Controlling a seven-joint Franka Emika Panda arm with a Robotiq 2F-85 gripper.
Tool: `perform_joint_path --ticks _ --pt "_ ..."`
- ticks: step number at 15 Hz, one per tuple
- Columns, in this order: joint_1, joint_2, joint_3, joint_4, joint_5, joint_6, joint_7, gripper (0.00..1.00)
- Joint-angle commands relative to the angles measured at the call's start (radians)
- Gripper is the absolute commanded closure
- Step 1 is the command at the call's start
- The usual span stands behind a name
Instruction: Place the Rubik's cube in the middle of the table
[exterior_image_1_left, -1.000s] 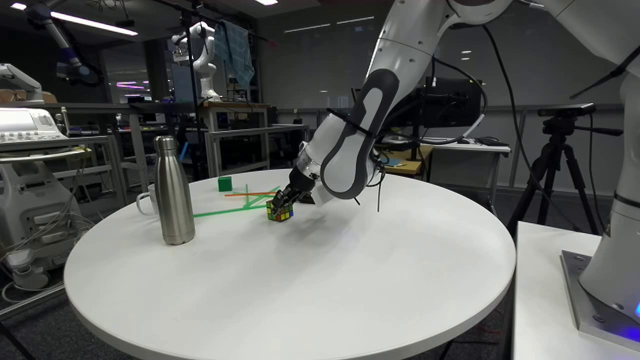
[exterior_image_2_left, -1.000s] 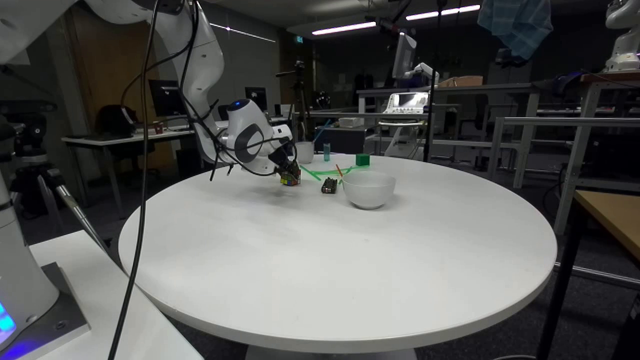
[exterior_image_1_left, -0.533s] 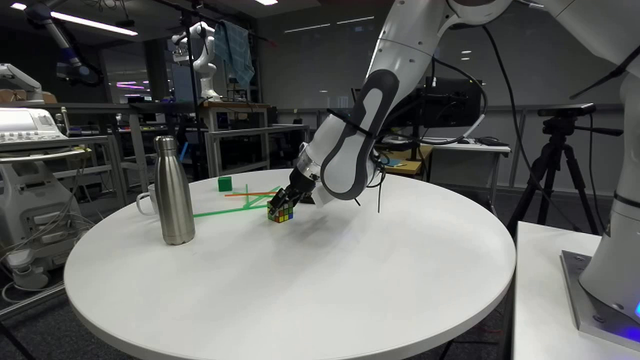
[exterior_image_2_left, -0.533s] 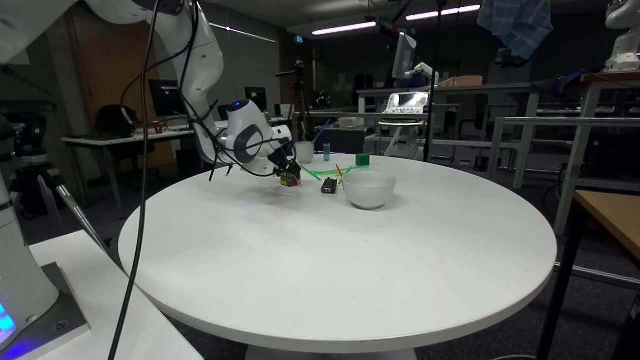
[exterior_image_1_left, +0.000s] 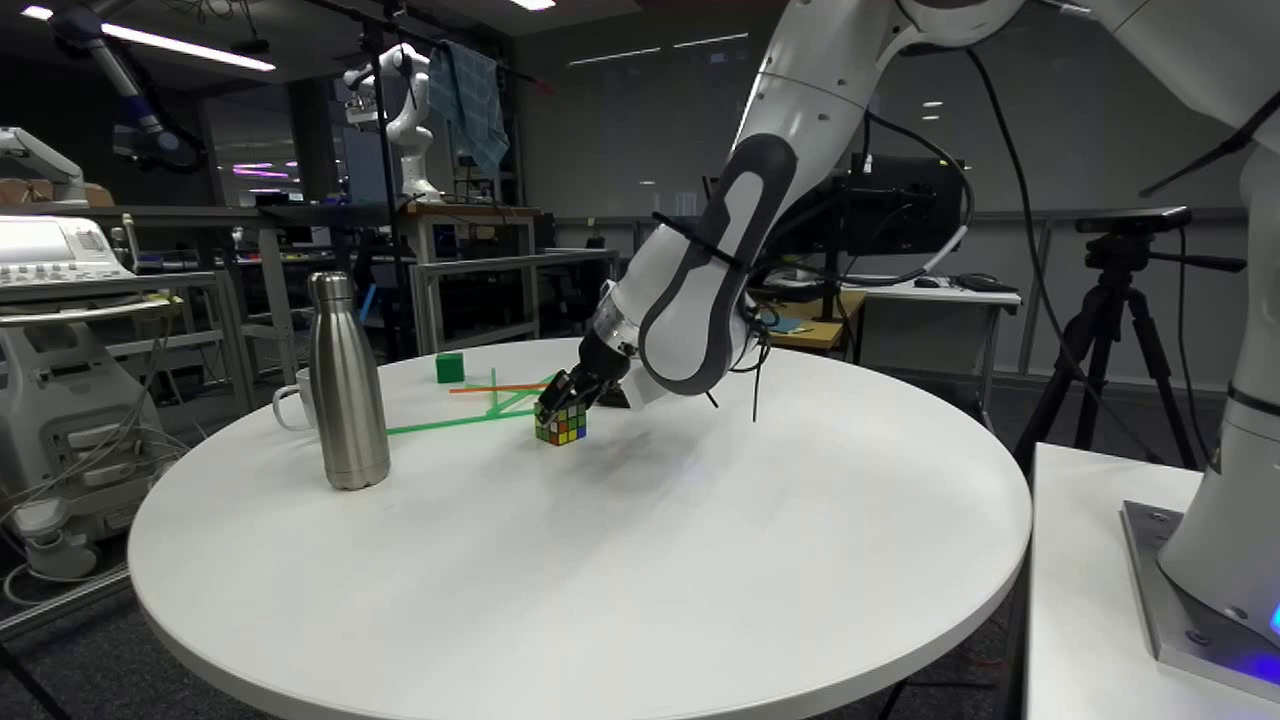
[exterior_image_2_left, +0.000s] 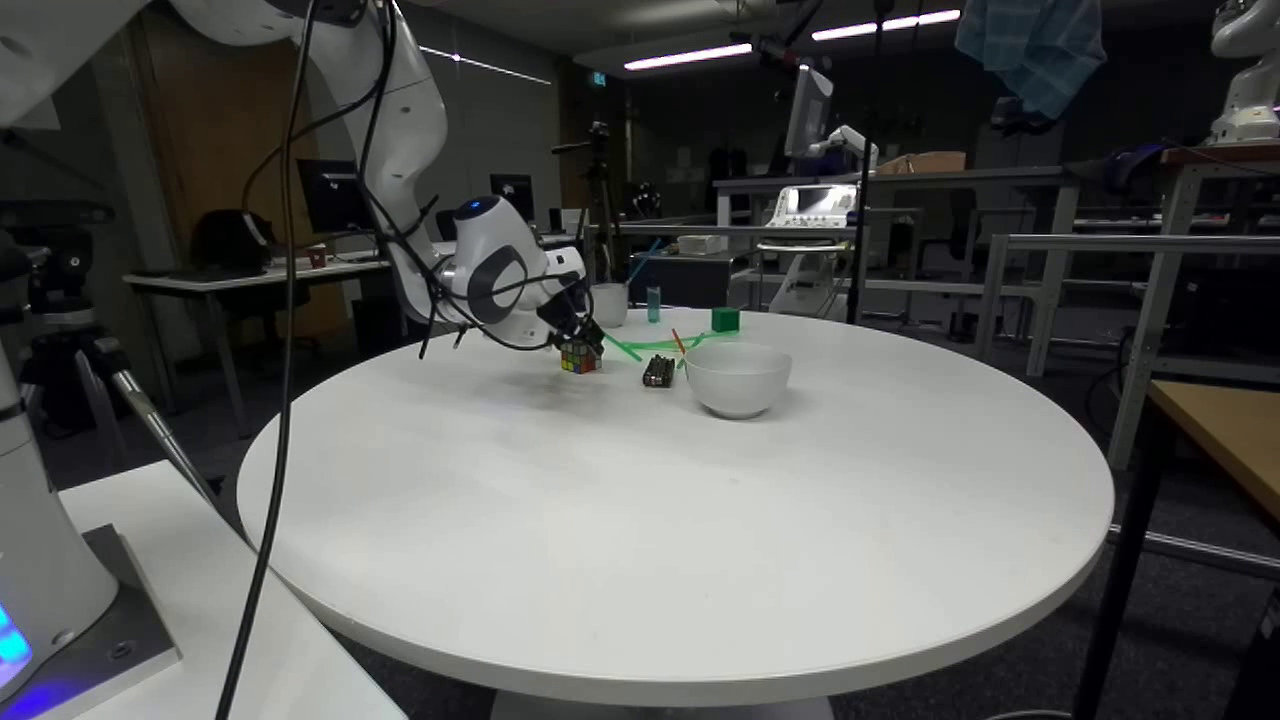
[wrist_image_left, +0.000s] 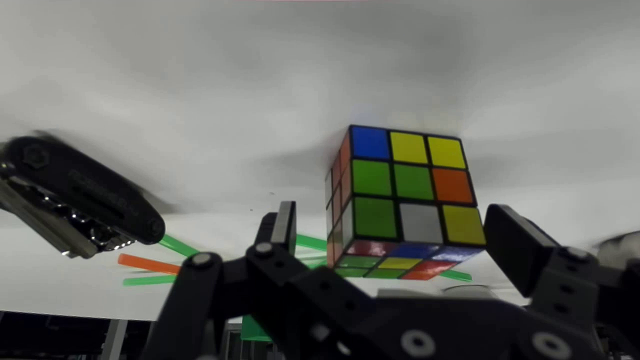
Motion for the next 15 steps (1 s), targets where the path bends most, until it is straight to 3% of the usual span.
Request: perform_joint_path --ticks 1,9,15 --pt "-0.003 -0.049 0.000 -0.033 0.044 -0.001 -0.037 0.00" --pt "0.005 -0.148 -0.034 -0.086 0.100 0.000 -0.028 0.00" --pt "0.106 -0.274 -0.174 -0.144 0.156 0.000 -0.008 0.00"
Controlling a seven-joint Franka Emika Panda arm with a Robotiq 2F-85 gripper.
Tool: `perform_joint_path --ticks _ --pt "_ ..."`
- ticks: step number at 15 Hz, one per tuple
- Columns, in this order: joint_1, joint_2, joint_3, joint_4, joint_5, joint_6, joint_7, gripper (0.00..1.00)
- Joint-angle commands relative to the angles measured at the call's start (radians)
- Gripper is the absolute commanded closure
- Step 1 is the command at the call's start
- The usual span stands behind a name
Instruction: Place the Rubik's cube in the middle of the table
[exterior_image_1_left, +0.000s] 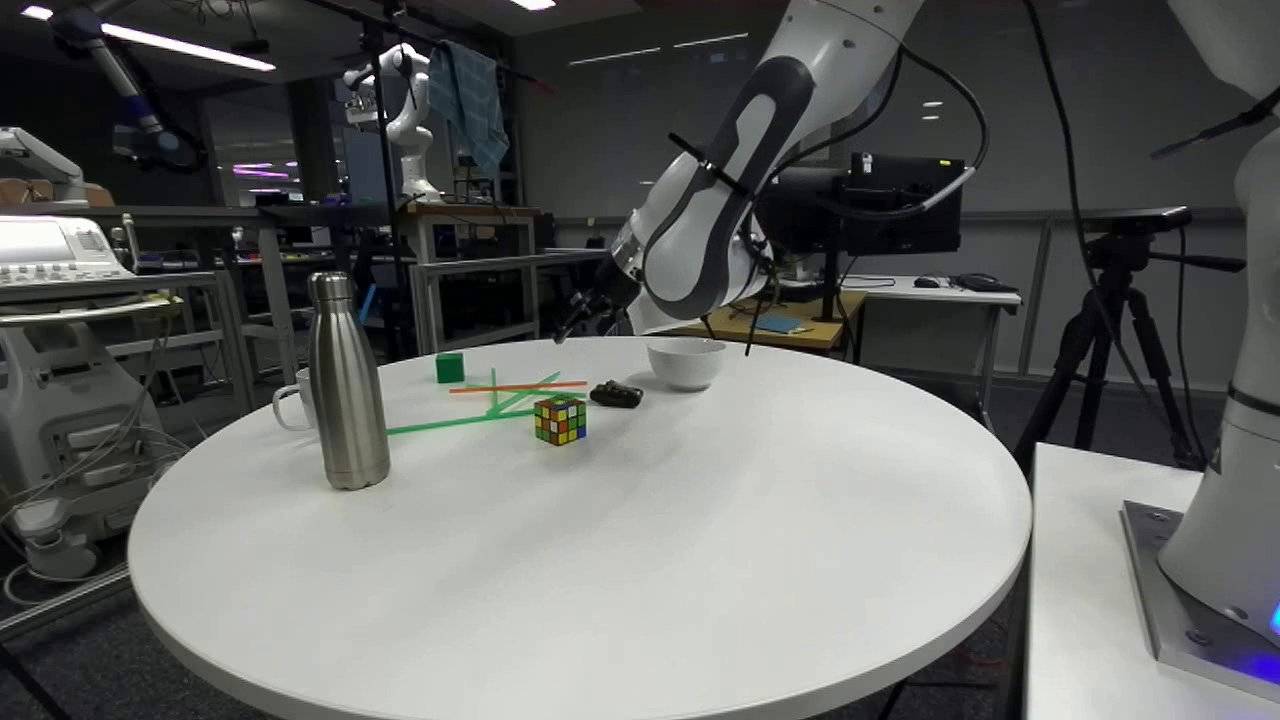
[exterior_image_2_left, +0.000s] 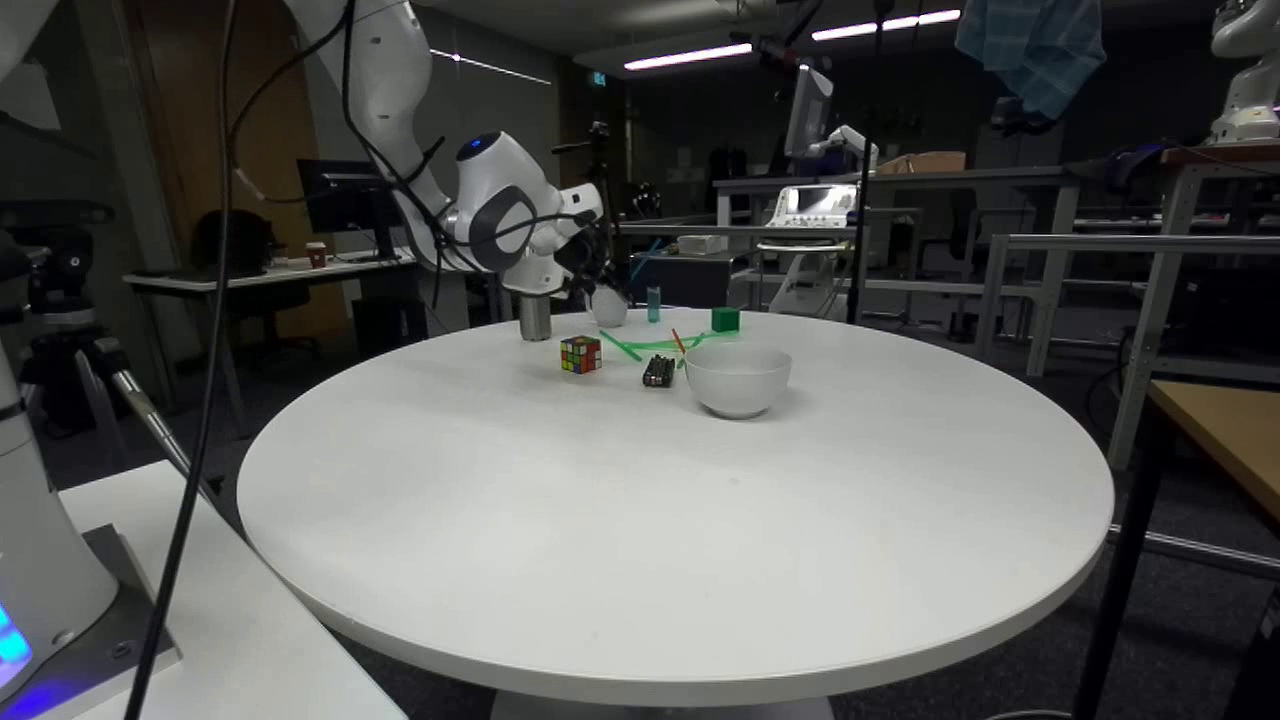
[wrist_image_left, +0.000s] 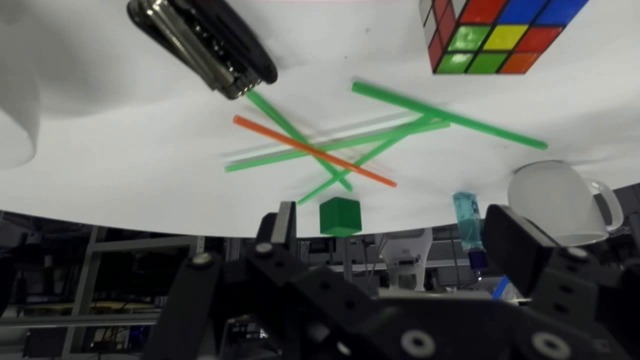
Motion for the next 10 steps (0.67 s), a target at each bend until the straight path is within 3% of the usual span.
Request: perform_joint_path --ticks 1,8,9,10 --pt "0.097 -0.112 -0.105 -0.087 0.053 0.000 -0.013 0.00" --pt "0.295 -0.190 -0.303 -0.138 0.101 0.000 -0.028 0.00" --pt "0.233 -0.148 -0.248 -0.099 0.068 0.000 0.000 0.00" --pt "0.257 -0.153 -0.270 -0.103 0.071 0.000 0.000 0.00"
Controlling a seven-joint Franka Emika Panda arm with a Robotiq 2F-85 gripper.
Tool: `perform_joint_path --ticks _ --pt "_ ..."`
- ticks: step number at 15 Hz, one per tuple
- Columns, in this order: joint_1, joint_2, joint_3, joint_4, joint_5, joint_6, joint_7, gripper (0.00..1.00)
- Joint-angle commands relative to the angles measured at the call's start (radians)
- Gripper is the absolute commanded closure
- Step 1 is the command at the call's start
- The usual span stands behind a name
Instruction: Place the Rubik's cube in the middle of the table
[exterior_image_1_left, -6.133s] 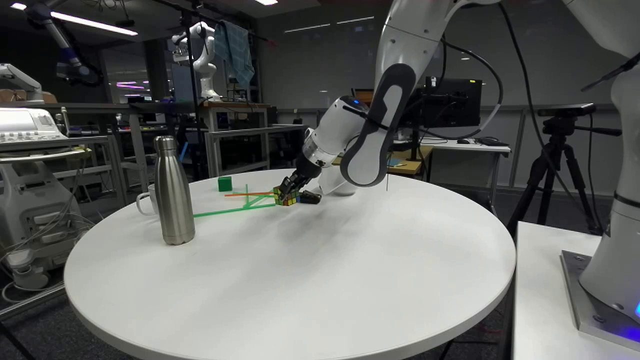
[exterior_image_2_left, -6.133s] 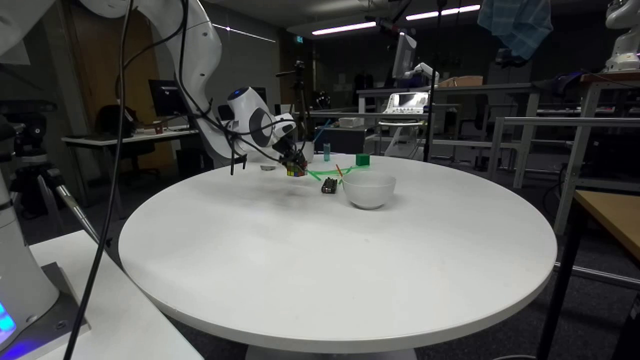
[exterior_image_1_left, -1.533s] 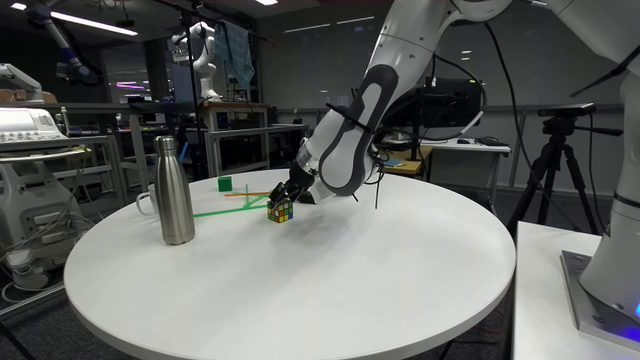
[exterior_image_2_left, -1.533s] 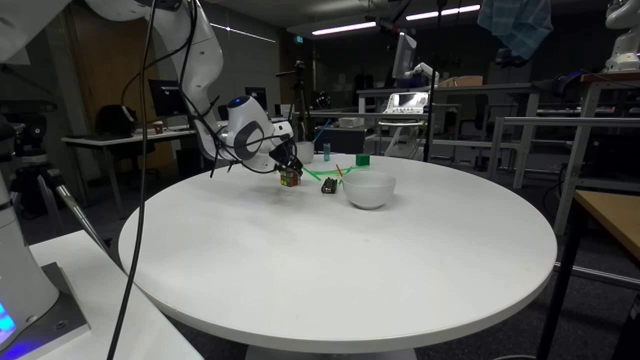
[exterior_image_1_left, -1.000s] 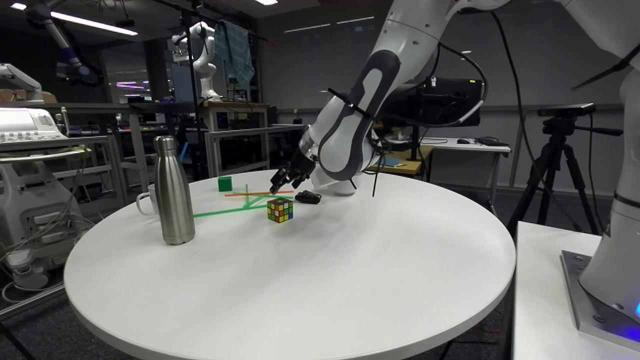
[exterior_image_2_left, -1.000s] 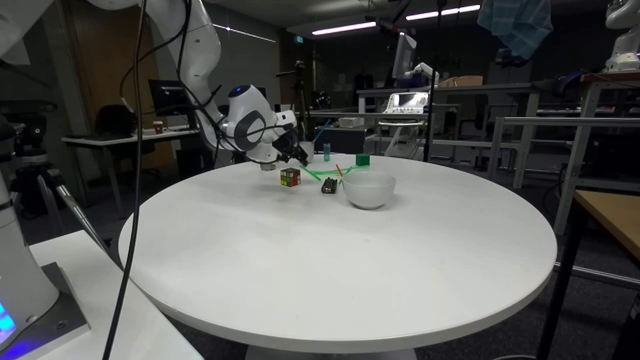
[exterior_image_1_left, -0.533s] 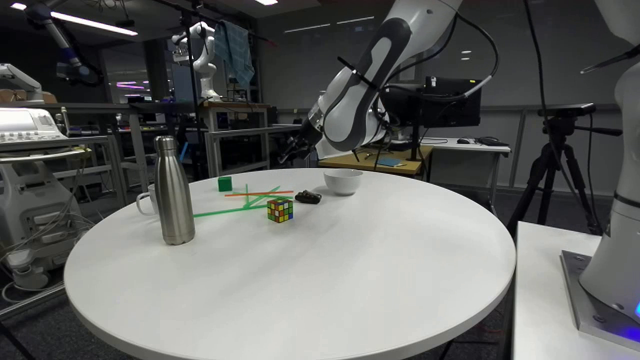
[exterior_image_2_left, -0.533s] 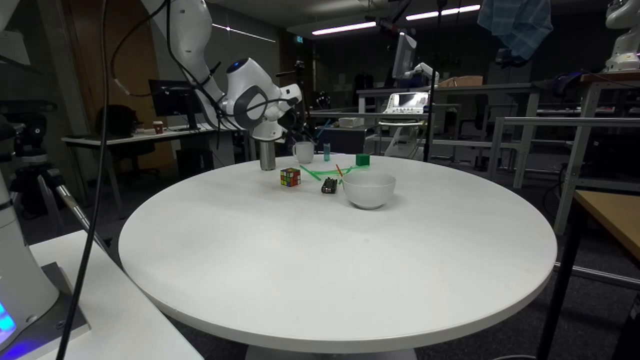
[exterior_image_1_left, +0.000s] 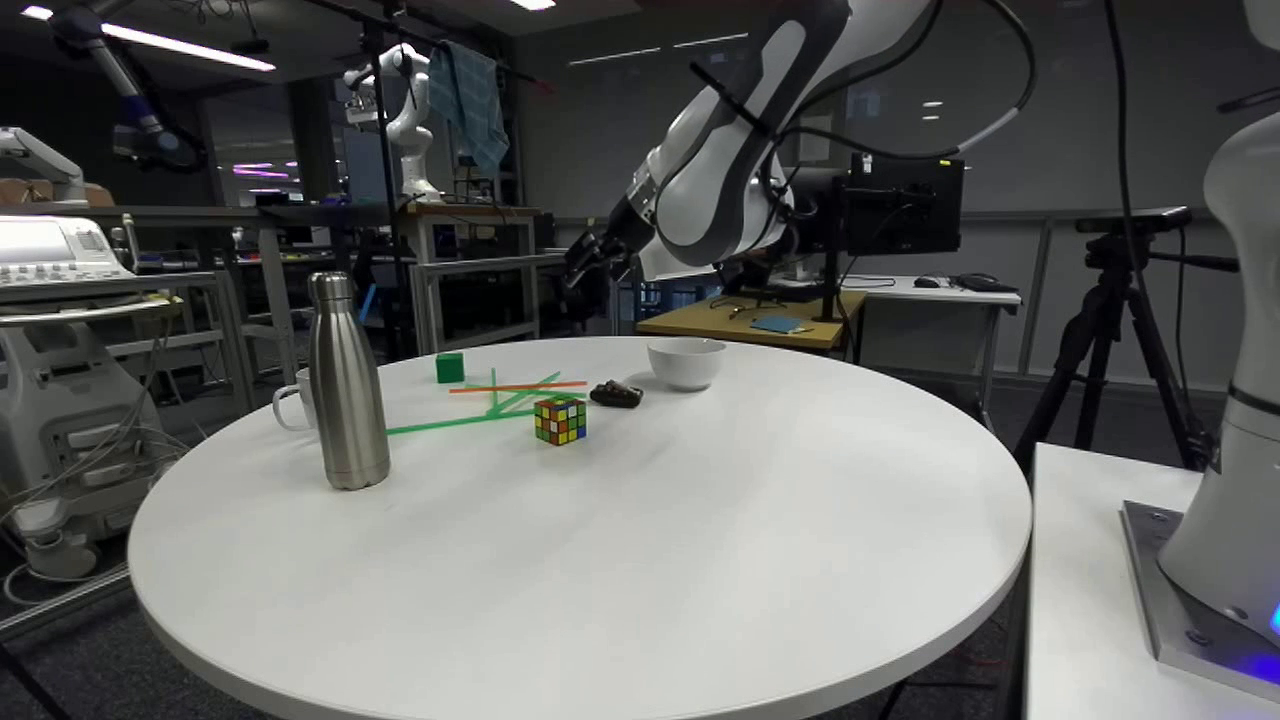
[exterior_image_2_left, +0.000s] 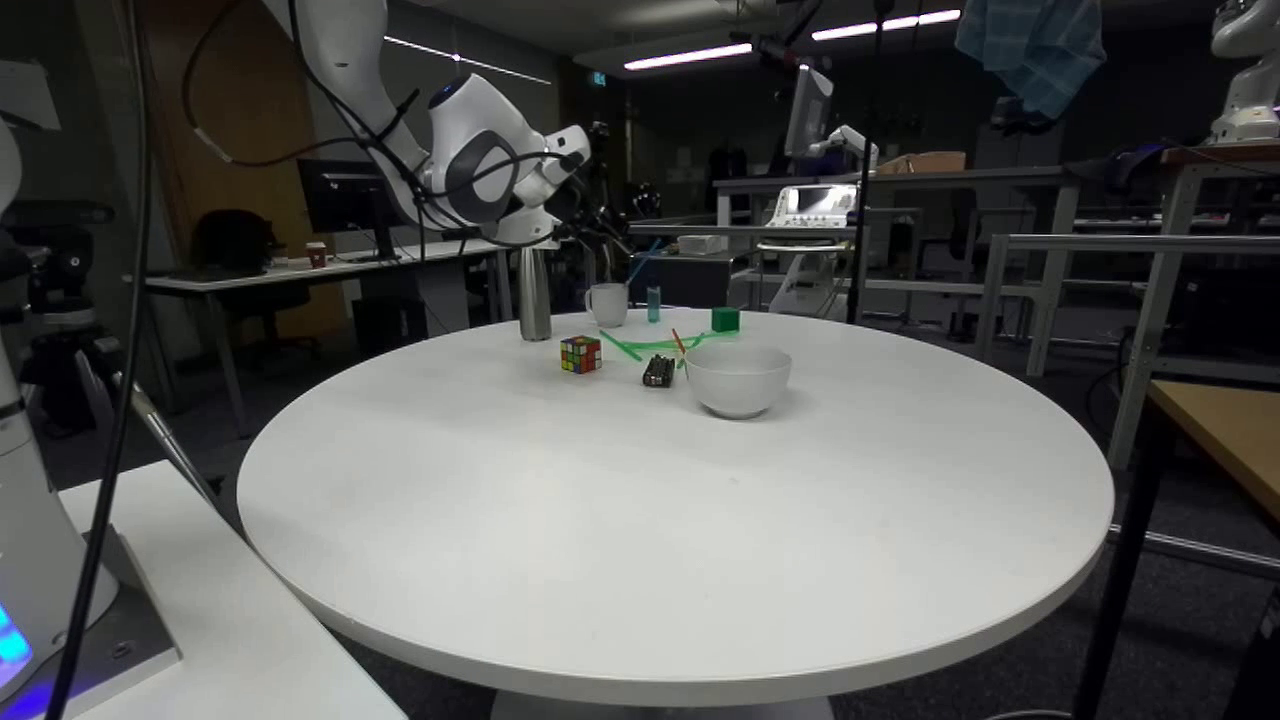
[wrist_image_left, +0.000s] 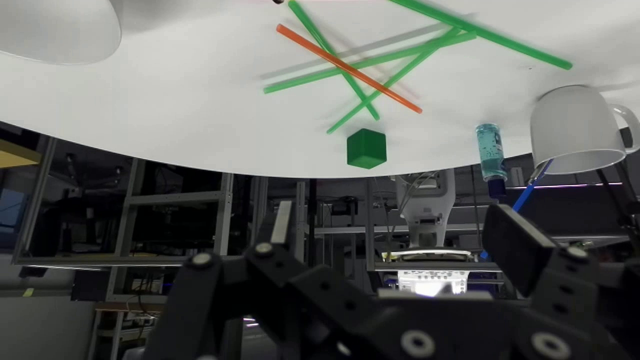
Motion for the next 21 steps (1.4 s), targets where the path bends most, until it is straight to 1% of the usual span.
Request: perform_joint_path --ticks 1,6,8,11,14,20,21 --pt "0.012 -0.003 -0.010 -0.002 0.002 0.000 0.000 0.00" --pt "0.019 -0.004 -0.018 -0.006 0.003 0.000 0.000 0.00" --pt "0.021 -0.009 -0.017 -0.008 0.000 -0.028 -0.002 0.00" --pt "-0.005 -0.029 0.016 -0.018 -0.030 -0.088 -0.002 0.00" --pt "-0.042 -0.047 0.067 -0.025 -0.051 -0.142 -0.006 0.00" --pt "-0.127 -0.068 0.175 -0.025 -0.051 -0.252 -0.026 0.00" --pt "-0.136 -0.069 0.184 -0.024 -0.047 -0.265 -0.028 0.00"
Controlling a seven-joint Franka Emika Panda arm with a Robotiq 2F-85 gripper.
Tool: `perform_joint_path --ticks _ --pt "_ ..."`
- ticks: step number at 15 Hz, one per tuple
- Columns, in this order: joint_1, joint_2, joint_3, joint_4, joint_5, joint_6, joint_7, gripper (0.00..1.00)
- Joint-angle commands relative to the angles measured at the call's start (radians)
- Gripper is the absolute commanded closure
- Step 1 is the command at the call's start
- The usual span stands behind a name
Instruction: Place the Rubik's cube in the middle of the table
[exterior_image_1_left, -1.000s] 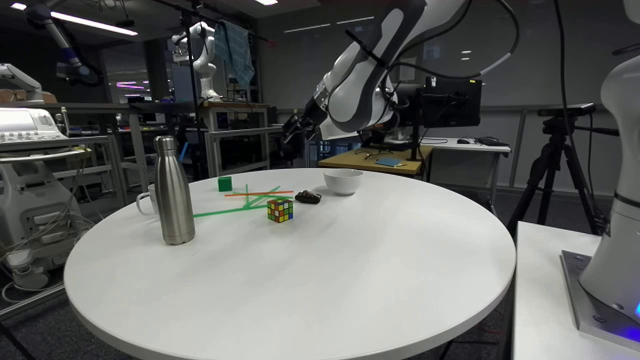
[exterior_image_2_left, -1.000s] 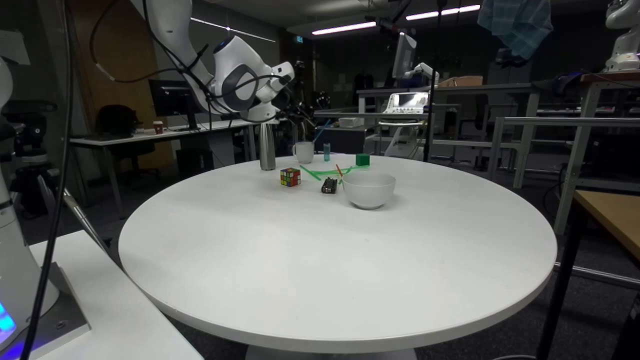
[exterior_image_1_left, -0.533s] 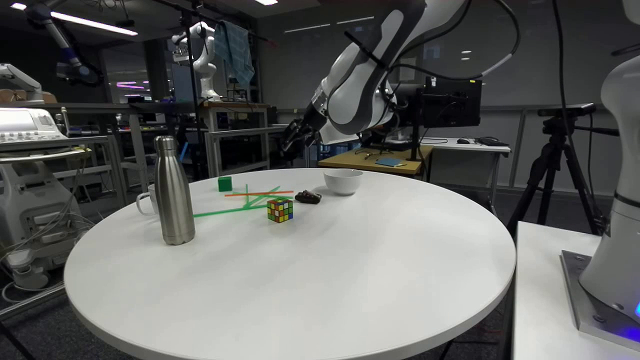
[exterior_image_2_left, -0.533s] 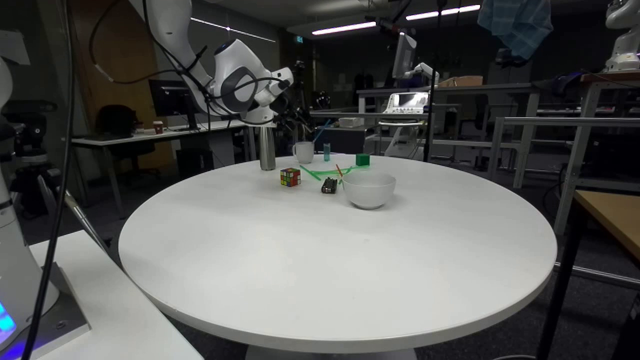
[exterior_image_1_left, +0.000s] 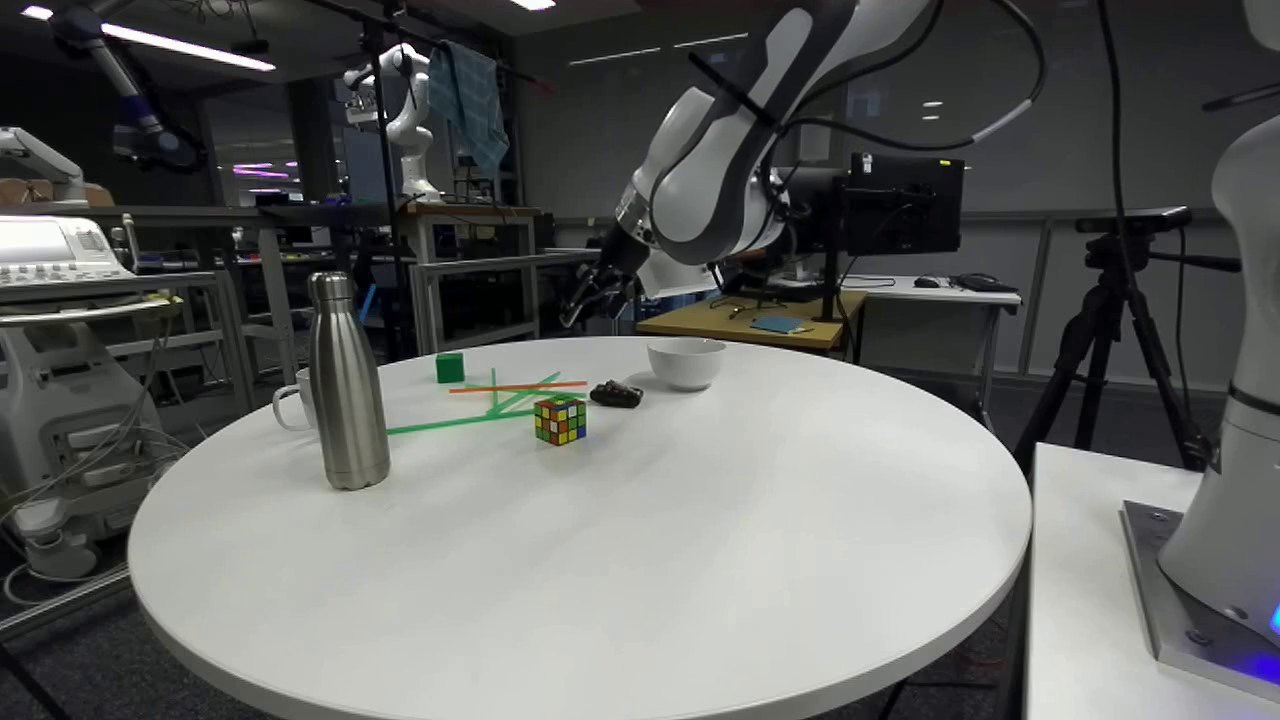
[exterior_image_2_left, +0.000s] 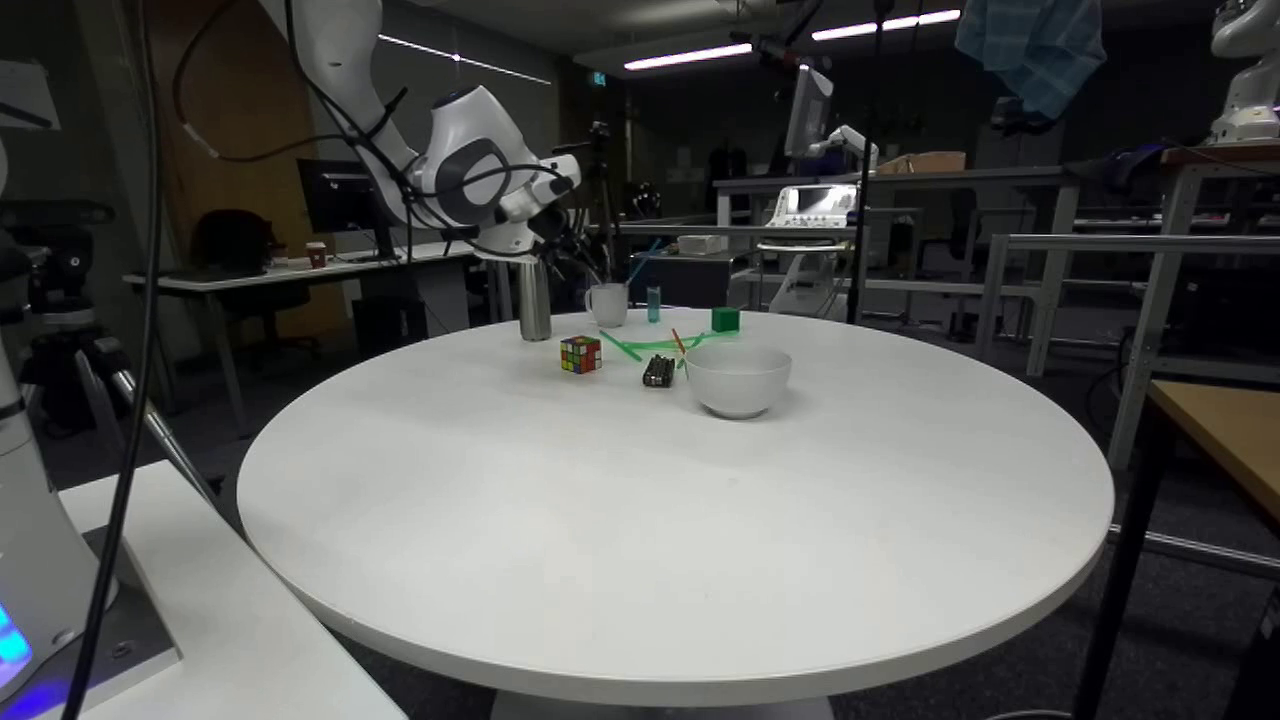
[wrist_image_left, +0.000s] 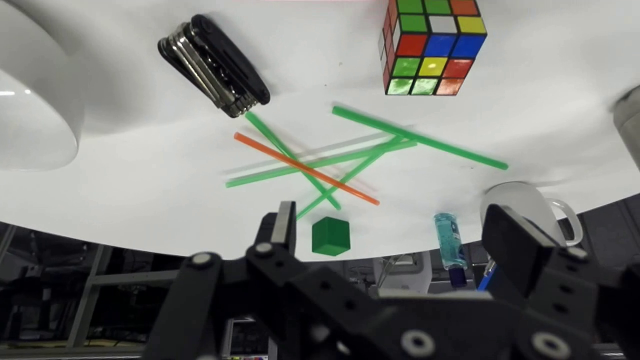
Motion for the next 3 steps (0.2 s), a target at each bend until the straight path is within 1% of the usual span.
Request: perform_joint_path --ticks 1,3 --pt "-0.069 -0.050 0.066 -0.017 -0.020 -0.081 -0.030 0.00" --pt "-0.100 -0.050 0.099 -0.014 -0.018 -0.099 -0.037 0.00"
